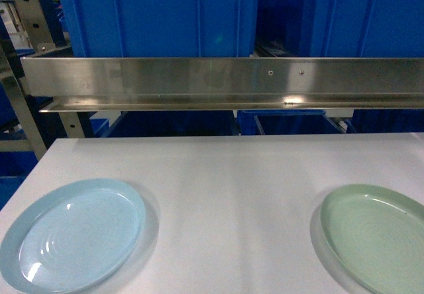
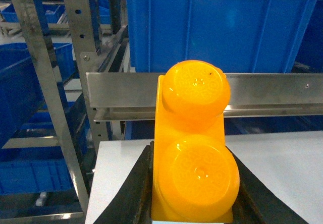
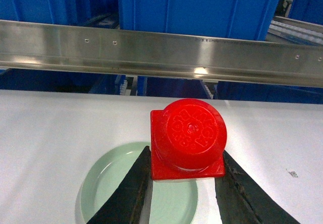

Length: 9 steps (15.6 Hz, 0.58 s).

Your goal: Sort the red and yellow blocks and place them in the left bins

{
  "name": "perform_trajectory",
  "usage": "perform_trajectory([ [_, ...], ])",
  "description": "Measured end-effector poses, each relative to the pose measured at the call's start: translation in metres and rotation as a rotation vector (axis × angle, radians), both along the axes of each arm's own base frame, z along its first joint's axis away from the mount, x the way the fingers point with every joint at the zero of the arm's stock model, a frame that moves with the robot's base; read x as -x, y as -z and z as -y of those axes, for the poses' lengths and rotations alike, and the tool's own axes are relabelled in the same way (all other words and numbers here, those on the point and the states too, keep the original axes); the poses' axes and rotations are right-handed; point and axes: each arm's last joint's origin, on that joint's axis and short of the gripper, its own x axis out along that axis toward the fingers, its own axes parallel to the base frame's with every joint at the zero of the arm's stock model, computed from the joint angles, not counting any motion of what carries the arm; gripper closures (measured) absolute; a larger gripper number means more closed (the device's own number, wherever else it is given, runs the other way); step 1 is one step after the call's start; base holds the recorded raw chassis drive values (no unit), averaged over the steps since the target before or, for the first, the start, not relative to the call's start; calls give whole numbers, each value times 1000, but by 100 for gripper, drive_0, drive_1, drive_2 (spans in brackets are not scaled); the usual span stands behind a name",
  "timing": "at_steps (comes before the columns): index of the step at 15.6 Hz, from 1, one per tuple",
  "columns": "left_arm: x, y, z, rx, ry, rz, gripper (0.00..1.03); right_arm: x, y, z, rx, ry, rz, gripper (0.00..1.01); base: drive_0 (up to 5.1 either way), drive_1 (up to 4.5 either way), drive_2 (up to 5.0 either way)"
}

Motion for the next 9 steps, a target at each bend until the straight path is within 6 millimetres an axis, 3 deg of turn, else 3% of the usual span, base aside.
perform_trajectory([
  [9,0,0,0,0,-1,0,76,0,0,0,0,-1,1,72,0,0,0],
])
